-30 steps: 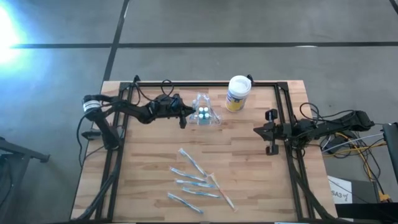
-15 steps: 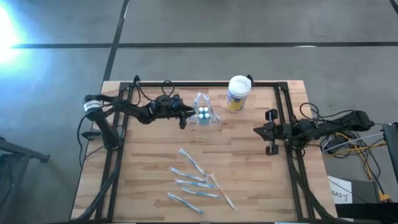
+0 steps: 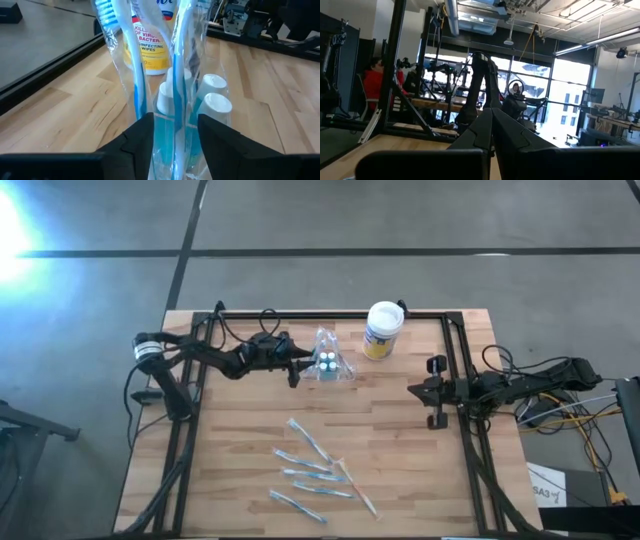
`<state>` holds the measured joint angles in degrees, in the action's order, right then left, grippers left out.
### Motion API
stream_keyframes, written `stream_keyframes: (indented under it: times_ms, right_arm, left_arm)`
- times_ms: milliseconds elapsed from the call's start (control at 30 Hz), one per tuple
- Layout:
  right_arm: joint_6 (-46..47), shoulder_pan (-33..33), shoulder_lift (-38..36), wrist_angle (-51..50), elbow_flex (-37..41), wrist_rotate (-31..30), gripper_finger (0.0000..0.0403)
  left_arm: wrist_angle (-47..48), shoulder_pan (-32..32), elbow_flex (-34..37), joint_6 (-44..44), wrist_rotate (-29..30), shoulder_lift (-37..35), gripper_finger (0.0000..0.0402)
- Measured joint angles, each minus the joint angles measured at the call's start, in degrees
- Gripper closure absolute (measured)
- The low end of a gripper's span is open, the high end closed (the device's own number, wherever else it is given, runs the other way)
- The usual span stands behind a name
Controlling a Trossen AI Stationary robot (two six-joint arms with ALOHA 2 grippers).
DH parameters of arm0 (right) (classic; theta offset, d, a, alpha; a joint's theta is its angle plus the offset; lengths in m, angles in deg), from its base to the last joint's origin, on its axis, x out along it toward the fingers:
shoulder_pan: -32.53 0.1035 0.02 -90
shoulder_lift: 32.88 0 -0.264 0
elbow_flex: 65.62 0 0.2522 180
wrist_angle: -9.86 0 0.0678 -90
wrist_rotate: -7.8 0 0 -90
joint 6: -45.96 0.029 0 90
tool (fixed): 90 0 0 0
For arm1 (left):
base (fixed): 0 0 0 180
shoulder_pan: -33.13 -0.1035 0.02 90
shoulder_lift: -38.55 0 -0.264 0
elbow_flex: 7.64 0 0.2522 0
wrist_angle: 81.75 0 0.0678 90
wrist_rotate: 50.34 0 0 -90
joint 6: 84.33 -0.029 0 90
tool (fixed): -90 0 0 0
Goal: Pick & Place toothbrushing station
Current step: Put the yellow toothbrush into the transparent organizer
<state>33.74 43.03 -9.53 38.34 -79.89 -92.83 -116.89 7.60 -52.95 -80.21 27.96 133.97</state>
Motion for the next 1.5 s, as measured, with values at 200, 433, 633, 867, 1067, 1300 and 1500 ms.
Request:
stream_keyframes:
  times_ms: [200, 433, 633, 867, 1067, 1300, 1500]
  right_arm:
    - [0.0, 0.0, 0.0, 0.0, 0.0, 0.0, 0.0394]
    - [0.0, 0.0, 0.1, -0.3, 0.0, 0.0, 0.0394]
    - [0.0, 0.0, 0.1, -0.4, 0.0, 0.0, 0.0394]
    - [0.2, 0.0, 0.1, -0.4, 0.0, 0.0, 0.0394]
    - [0.9, 0.0, 0.1, -0.4, 0.0, 0.0, 0.0394]
    - [1.4, 0.0, 0.2, -0.4, 0.0, 0.0, 0.0394]
    - [1.5, 0.0, 2.0, 0.1, 0.0, 0.0, 0.0394]
  left_arm:
    - [0.1, 0.1, 0.0, 0.1, -4.8, -1.5, 0.0243]
    - [6.0, 0.2, 0.0, 0.1, -10.3, -12.6, 0.0243]
    - [24.2, 0.2, 0.0, -4.1, -10.3, -28.8, 0.0246]
    - [46.4, 0.3, 0.0, -8.0, -10.2, -49.9, 0.0305]
    - [59.2, 0.3, 0.0, -8.5, -9.5, -64.4, 0.0391]
    - [71.9, 0.3, 0.2, -13.6, -6.4, -74.3, 0.0398]
    - [67.3, 0.3, 4.5, -8.4, -6.0, -79.4, 0.0399]
